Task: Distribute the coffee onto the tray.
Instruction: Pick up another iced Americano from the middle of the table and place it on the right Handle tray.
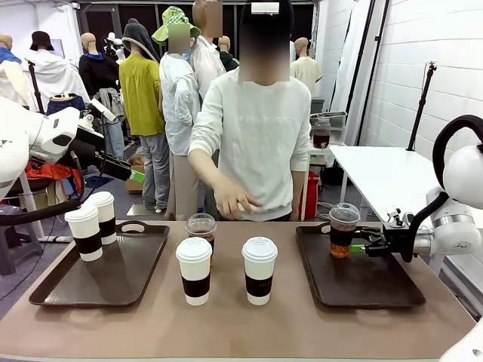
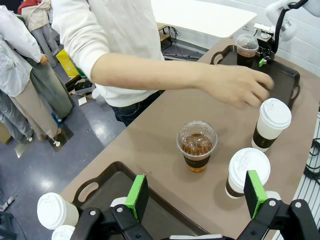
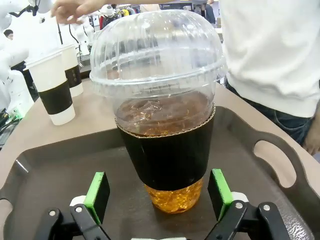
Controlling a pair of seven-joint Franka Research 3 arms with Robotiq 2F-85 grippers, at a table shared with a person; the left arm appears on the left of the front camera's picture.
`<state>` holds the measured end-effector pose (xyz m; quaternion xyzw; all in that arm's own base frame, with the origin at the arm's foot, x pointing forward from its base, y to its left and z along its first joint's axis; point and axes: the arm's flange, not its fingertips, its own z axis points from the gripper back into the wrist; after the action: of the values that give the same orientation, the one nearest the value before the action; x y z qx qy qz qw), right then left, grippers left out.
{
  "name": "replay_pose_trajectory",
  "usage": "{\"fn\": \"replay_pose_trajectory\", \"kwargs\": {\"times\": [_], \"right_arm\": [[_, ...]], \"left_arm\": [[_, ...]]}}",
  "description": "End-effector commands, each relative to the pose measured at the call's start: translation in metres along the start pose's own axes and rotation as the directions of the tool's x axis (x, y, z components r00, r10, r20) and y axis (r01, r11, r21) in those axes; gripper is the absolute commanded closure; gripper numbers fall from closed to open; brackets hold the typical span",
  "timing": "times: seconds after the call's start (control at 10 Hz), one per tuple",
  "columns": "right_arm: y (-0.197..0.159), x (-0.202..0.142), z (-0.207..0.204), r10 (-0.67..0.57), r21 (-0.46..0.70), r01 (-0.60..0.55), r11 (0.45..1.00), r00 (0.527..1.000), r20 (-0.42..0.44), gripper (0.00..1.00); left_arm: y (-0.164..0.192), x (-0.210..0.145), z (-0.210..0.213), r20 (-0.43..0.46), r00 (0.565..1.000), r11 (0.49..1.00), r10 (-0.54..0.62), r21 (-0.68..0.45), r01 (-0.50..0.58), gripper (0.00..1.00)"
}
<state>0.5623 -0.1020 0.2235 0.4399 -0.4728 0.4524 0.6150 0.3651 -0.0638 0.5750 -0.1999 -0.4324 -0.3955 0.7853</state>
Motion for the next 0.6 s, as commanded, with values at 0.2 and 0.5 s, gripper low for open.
{"fn": "replay_pose_trajectory", "kwargs": {"times": [0.2, 0.5], "right_arm": [[-0.003, 0.001, -0.002, 0.006, 0.01, -0.006, 1.0, 1.0, -0.005, 0.0], [0.013, 0.005, 0.018, -0.003, -0.04, 0.002, 0.999, 1.0, -0.007, 0.0]], "left_arm": [[0.002, -0.002, -0.001, 0.009, 1.0, 1.0, 0.0, -0.012, 0.0, 0.0], [0.002, -0.002, -0.001, 0.009, 1.0, 1.0, 0.0, -0.012, 0.0, 0.0]]}}
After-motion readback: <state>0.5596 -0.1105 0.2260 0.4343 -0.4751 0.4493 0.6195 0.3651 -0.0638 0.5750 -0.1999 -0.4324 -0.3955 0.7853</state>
